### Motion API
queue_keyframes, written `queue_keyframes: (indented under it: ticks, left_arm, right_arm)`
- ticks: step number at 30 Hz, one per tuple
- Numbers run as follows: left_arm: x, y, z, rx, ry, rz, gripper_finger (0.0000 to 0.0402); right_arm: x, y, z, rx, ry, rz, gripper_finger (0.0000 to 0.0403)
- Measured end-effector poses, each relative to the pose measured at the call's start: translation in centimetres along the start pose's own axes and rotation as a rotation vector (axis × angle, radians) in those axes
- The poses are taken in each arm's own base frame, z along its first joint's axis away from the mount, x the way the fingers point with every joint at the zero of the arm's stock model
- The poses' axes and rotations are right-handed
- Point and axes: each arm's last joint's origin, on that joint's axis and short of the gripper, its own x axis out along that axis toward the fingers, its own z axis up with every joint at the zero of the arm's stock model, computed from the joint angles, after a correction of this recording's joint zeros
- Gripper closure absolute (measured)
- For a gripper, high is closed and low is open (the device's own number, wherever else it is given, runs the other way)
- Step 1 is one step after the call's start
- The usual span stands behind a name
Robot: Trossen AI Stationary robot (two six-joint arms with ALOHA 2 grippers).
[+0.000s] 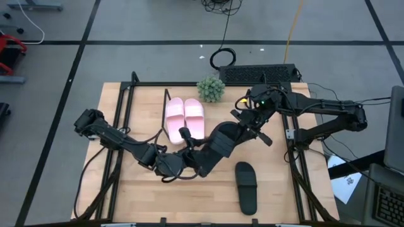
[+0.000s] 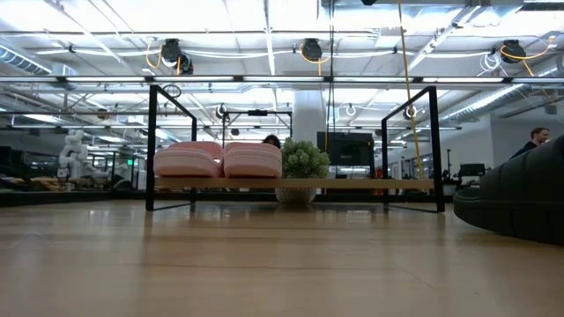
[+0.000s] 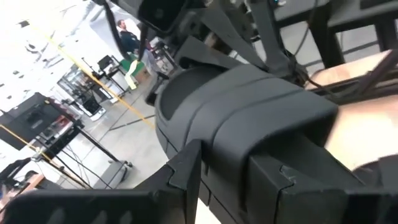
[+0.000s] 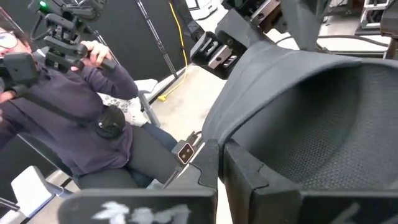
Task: Pick and place slides into the shelf
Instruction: Put the left black slipper on the shelf
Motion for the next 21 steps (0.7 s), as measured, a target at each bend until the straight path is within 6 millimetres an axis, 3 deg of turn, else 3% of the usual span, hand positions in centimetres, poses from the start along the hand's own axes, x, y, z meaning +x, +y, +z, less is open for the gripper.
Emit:
queue_keyframes:
  ticks: [4,9,21]
  left_arm:
    - [0.6,0.5,-0.1,-0.021,0.008,0.024,0.0315]
    - [0.9,0.7,-0.3,0.004,0.024,0.056,0.039]
    - [0.8,0.5,-1.1,-0.002,0.094,0.084,0.04]
  right_arm:
    - [0.5,0.0,-0.1,0.005,0.01,0.0,0.0403]
    - [0.5,-0.2,-0.2,0.009,0.015,-0.071,0.0403]
    - [0.1,-0.5,-0.2,0.018,0.014,-0.145,0.0364]
